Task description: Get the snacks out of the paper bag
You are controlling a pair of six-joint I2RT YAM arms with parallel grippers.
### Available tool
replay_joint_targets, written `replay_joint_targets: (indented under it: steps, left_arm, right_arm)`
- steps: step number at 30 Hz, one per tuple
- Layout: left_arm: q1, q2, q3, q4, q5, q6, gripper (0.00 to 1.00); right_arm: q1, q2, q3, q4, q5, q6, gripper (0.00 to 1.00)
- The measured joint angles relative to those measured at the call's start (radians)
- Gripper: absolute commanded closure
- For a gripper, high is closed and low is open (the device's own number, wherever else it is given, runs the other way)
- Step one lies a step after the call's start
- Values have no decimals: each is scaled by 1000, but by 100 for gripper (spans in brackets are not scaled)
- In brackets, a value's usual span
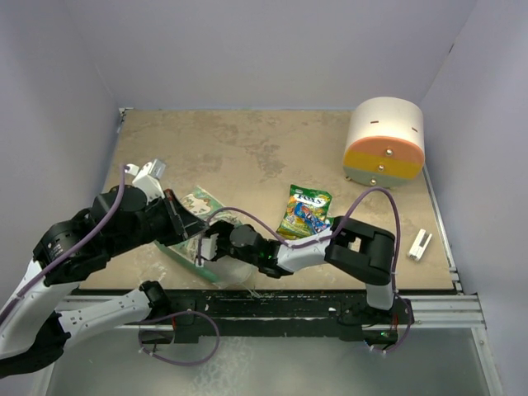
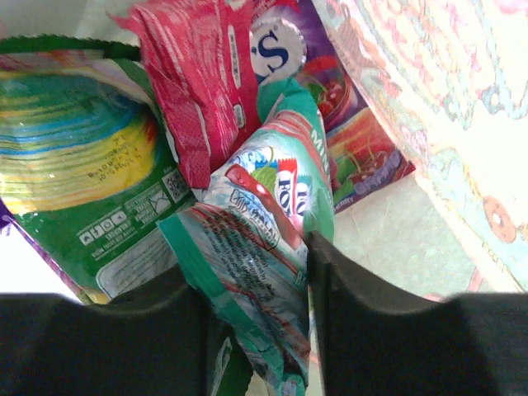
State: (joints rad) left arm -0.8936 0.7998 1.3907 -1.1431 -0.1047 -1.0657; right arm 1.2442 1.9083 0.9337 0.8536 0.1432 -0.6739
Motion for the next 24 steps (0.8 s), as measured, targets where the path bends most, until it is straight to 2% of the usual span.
replay_joint_targets:
  steps: [5, 10, 13, 24]
  left_arm:
    - [0, -21, -4, 4, -8, -9, 100]
    - [0, -62, -31, 13, -19, -16, 100]
    - [0, -60, -37, 26, -24, -16, 100]
    - [0, 40, -53, 126, -10, -12, 100]
  right_arm:
    - [-6, -10, 0, -4, 1, -2, 82]
    - [-6, -103, -34, -67, -4, 40, 97]
    - [-5, -193, -67, -130, -12, 79, 100]
    - [-6, -602, -168, -418, -76, 250, 100]
